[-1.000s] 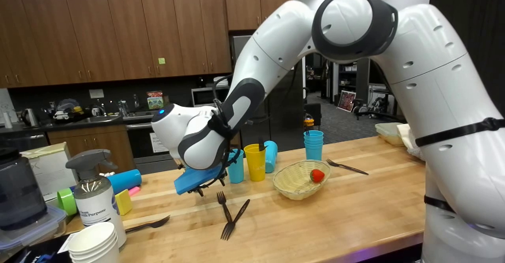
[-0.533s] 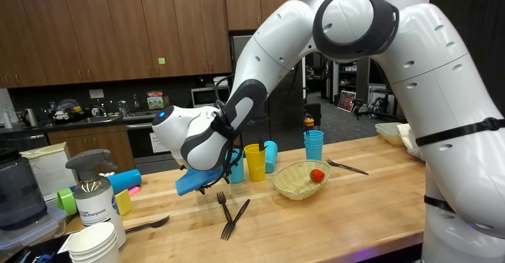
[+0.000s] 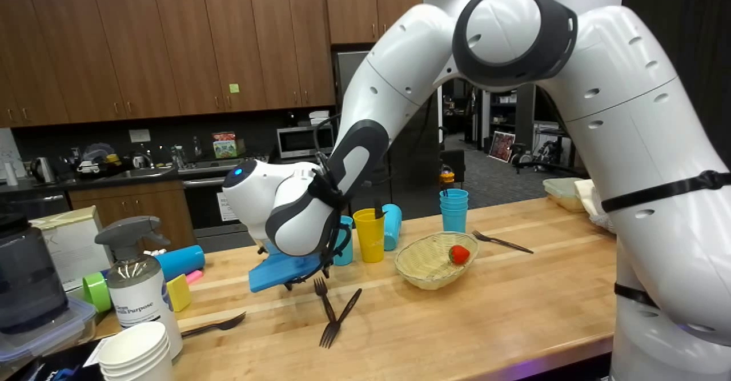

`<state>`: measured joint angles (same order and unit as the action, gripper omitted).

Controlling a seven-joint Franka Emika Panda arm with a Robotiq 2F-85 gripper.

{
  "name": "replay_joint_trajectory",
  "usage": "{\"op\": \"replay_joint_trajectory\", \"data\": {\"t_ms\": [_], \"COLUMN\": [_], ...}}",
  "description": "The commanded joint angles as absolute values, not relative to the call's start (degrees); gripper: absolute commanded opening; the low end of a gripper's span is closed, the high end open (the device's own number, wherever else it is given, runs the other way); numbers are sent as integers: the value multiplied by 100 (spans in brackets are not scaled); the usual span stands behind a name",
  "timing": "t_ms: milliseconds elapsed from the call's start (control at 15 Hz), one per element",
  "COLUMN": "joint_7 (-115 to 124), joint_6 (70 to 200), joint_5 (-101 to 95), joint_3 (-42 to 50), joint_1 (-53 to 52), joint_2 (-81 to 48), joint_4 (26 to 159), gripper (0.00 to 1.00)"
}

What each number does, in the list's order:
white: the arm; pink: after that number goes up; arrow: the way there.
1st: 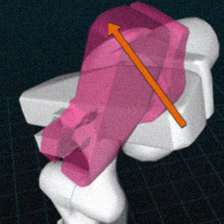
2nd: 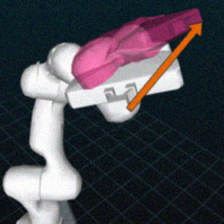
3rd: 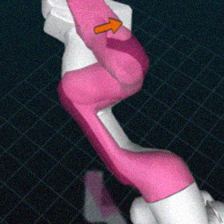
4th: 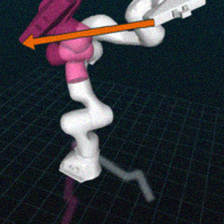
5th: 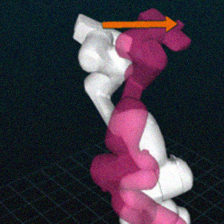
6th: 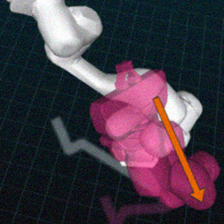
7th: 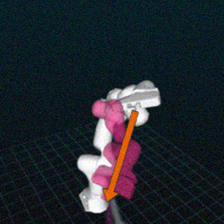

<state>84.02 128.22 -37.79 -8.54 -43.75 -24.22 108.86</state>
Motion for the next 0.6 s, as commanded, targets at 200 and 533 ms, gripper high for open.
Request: {"op": "replay_joint_trajectory", "data": {"t_ms": [200, 533], "joint_7": [8747, 8566], "joint_6": [13035, 13628], "joint_5": [-3328, -3177], "joint_3": [-1013, -1070], "joint_1": [-4222, -4111], "joint_2": [-2359, -2538], "joint_4": [11401, 11359], "gripper": [100, 75]}}
